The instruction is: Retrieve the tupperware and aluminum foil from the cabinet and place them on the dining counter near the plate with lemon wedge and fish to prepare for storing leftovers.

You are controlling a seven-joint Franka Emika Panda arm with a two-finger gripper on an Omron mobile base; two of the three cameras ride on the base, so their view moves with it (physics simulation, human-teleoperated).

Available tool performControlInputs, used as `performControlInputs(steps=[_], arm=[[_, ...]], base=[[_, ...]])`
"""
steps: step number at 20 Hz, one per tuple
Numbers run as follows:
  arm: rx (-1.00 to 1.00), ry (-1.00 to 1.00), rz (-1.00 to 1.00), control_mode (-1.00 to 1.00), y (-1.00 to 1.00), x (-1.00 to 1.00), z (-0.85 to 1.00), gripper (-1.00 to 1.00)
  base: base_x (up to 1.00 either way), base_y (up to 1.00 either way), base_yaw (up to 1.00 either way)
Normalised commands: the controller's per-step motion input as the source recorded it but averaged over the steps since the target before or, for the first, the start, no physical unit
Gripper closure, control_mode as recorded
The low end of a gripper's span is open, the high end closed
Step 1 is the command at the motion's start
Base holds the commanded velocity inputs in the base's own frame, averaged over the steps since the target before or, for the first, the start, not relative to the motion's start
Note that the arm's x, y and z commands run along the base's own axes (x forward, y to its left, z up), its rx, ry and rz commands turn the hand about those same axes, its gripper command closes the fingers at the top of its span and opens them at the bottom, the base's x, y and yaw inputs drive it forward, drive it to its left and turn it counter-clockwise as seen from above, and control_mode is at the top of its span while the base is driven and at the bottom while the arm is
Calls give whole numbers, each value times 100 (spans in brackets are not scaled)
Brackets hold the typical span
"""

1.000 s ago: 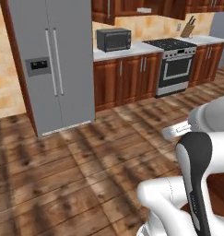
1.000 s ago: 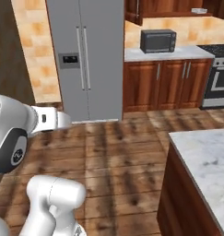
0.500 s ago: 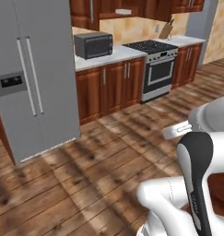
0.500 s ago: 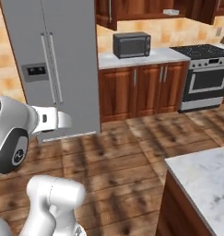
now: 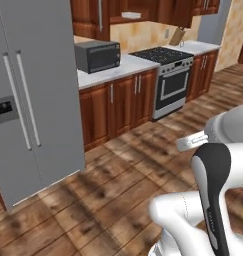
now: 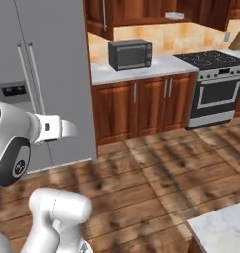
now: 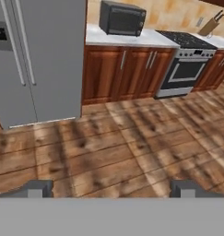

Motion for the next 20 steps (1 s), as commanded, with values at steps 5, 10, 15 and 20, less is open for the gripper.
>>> performControlInputs(steps=[5, 10, 15, 20], arm=[[0, 0, 0, 100, 0, 0, 0, -100], [0, 0, 0, 100, 0, 0, 0, -100], [0, 0, 0, 100, 0, 0, 0, -100], [0, 0, 0, 100, 0, 0, 0, -100]], base=[[100, -16, -9], [100, -30, -16], [100, -30, -24], [100, -19, -20]])
